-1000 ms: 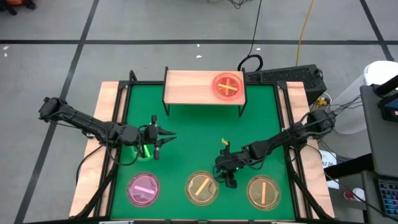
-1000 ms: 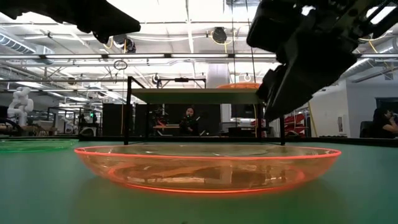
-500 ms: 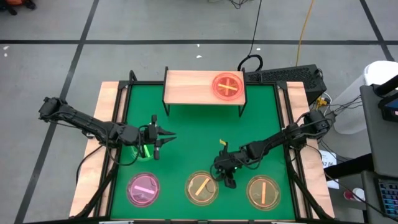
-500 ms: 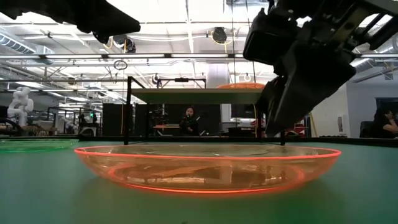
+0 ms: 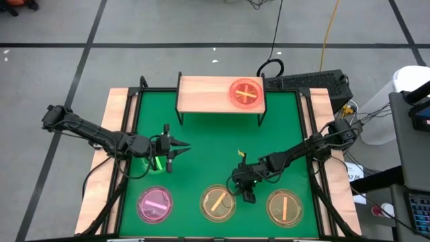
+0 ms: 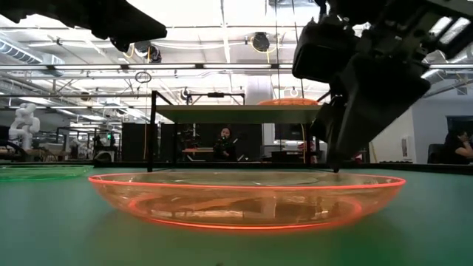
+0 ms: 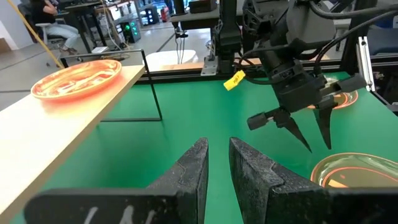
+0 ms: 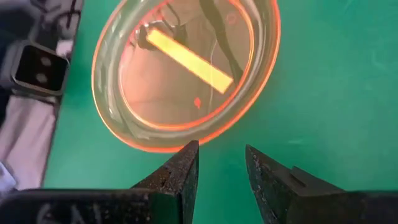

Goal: Place and stack plates onto a shelf
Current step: Put the left orange plate on the shelf

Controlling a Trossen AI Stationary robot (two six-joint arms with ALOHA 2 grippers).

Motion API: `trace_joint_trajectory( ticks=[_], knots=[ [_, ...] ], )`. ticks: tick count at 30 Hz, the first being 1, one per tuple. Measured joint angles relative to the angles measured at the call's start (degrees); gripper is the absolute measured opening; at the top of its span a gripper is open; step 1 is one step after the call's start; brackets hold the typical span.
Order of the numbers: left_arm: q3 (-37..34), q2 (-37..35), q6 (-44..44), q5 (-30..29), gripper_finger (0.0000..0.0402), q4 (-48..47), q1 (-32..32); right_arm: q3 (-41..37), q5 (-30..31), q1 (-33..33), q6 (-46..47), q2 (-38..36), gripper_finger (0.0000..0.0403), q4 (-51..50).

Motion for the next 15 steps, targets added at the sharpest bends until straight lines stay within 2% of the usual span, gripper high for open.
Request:
trace_joint_trajectory(
  ticks=[4, 15],
  knots=[
    [0.0, 0.0, -0.1, 0.0, 0.0072, 0.0, 0.0, 0.0, -0.1, -0.8, 3.8, 0.5, 0.0114, 2.4],
    [0.0, 0.0, -0.1, 0.0, 0.0072, 0.0, 0.0, 0.0, 0.2, -2.1, 6.5, 1.7, 0.0114, 3.8]
  ],
)
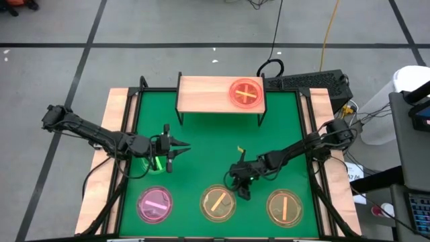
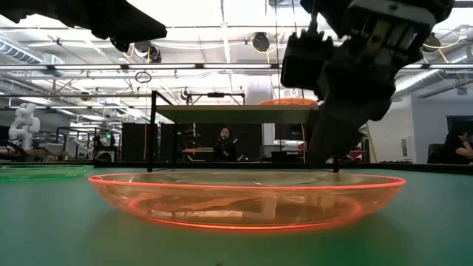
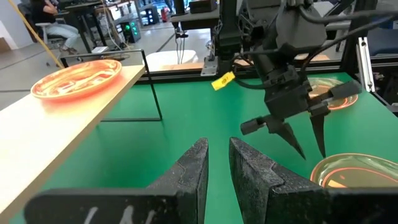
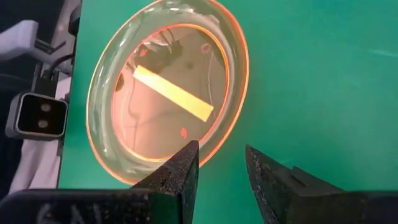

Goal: Place and stack plates onto a shelf
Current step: Put the left orange plate on the shelf

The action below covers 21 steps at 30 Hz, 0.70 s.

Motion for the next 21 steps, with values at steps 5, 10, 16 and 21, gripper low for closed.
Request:
trace_joint_trajectory(
  ticks=[5, 10, 16, 21],
  knots=[
    [0.0, 0.0, -0.1, 0.0, 0.0072, 0.0, 0.0, 0.0, -0.3, 0.0, 0.9, 2.1, 0.0114, 2.5],
    [0.0, 0.0, -0.3, 0.0, 0.0072, 0.0, 0.0, 0.0, -0.3, 0.0, 1.7, 2.8, 0.0114, 3.1],
    [0.0, 0.0, -0.4, 0.0, 0.0072, 0.0, 0.0, 0.0, -0.2, 0.1, 1.7, 2.8, 0.0114, 3.2],
    [0.0, 0.0, -0.5, 0.0, 0.0072, 0.0, 0.0, 0.0, -0.2, 0.1, 1.9, 2.8, 0.0113, 3.2]
  ],
)
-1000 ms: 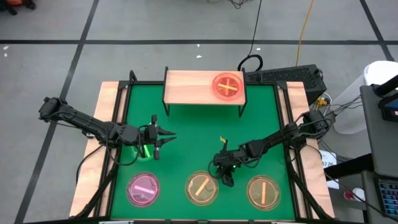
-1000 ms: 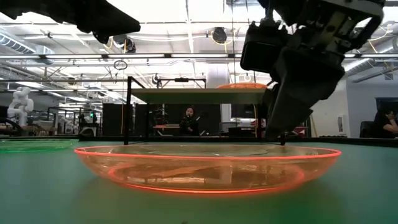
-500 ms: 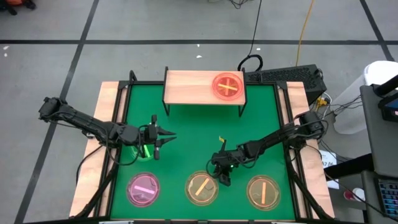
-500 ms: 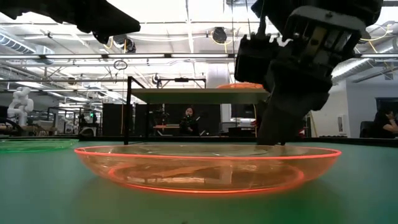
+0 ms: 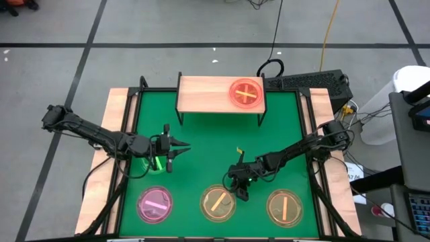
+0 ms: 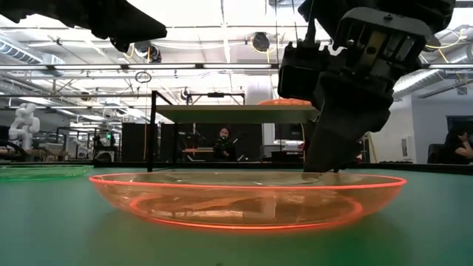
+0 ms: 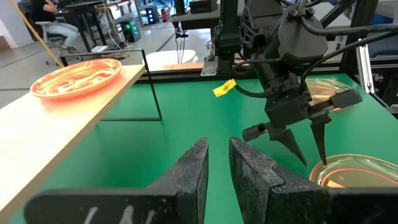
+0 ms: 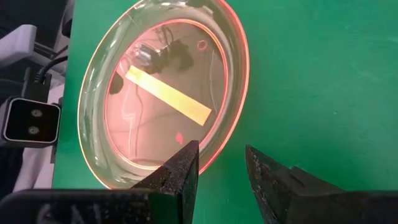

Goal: Place and stack plates onto a shelf
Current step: Put the left orange plate on the shelf

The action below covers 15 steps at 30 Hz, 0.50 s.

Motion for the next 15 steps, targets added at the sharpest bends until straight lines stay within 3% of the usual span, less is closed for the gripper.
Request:
trace_joint_trajectory(
  ticks=[11, 15],
  knots=[
    [0.0, 0.0, -1.0, 0.0, 0.0072, 0.0, 0.0, 0.1, -1.6, 0.0, 1.3, 3.6, 0.0076, 3.9],
    [0.0, 0.0, -1.0, 0.0, 0.0072, 0.0, 0.0, 0.1, -1.6, 0.0, -0.5, 3.5, 0.0045, 4.7]
  ],
)
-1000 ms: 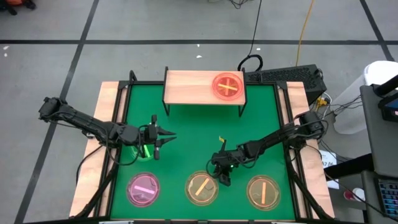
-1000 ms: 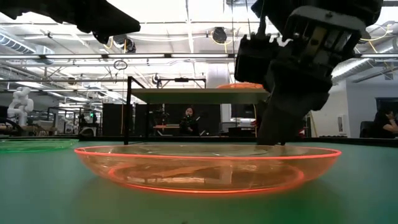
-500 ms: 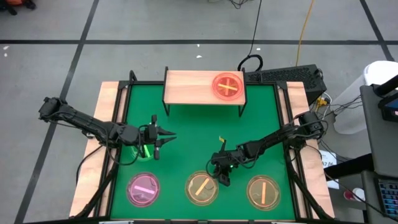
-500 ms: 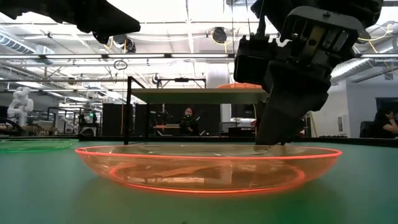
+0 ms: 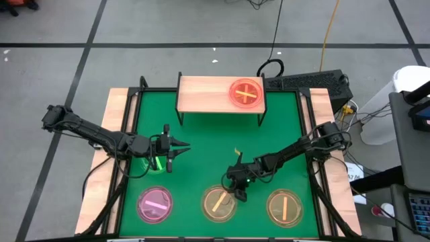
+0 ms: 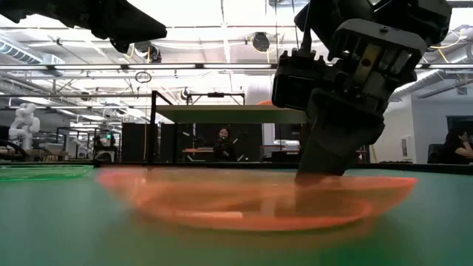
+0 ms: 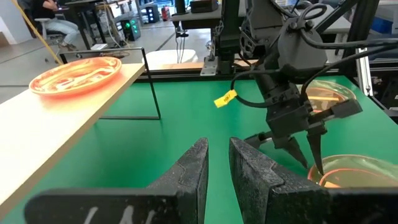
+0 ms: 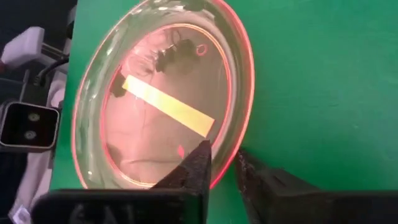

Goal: Place and stack plates onto a shelf
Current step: Put the left orange plate on the shelf

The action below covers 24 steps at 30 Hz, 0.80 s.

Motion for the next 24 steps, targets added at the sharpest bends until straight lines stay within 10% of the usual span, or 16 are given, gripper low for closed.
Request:
trace_joint_trajectory(
  ticks=[15, 24],
  knots=[
    [0.0, -4.4, 2.4, 0.0, 0.0072, 1.7, 0.0, -0.1, 3.4, -2.2, -6.7, -9.0, 0.0, 0.5],
    [2.0, -15.3, 9.8, -1.9, 0.0072, 1.5, 0.0, 2.4, 15.1, -16.1, -15.8, -17.8, 0.0, 2.4]
  ],
)
